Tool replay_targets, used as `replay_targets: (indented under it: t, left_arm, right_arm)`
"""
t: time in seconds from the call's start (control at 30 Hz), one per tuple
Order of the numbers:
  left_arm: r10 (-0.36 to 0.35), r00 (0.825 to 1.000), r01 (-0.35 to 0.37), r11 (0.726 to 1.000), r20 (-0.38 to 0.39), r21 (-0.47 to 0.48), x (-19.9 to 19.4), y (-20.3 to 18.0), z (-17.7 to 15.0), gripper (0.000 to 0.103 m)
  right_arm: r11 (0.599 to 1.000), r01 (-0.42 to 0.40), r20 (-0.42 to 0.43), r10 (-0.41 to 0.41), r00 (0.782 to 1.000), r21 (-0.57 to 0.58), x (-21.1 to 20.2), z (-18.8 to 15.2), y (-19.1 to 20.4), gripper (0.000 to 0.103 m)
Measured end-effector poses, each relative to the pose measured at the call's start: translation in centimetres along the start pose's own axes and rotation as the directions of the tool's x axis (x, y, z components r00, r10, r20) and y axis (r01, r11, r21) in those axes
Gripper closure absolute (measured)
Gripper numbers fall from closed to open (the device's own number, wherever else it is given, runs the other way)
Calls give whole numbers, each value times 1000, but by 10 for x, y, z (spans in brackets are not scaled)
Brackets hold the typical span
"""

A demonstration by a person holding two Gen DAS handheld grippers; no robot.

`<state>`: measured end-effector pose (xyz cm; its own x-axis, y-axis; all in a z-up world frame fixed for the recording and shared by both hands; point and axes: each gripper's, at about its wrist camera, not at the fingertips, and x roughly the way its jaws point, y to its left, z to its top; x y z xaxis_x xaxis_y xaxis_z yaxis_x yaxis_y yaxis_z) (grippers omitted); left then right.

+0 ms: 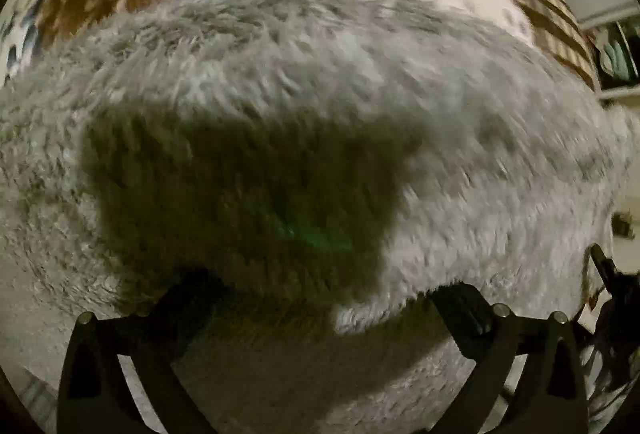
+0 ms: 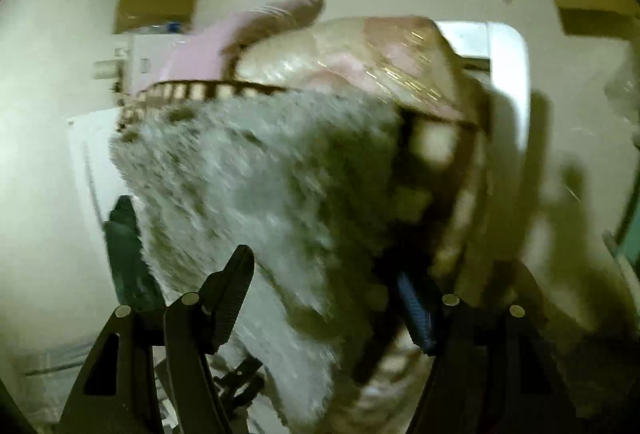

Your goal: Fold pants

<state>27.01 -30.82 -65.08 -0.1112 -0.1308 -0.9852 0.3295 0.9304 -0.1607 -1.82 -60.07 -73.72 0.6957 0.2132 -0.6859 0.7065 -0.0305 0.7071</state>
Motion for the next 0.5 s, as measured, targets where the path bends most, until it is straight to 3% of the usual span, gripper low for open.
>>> replay_targets:
  t: [0.17,0.5]
  left_arm:
    - [85,996,-85,996,-21,-6,7,-10,12,0]
    - [110,994,-110,994,7,-22,16,-36,7,0]
  right_arm:
    - [995,-84,-13,83,996,-53,8,6,7,32]
    - [963,-259,-42,256,966,-81,31,40,21,32]
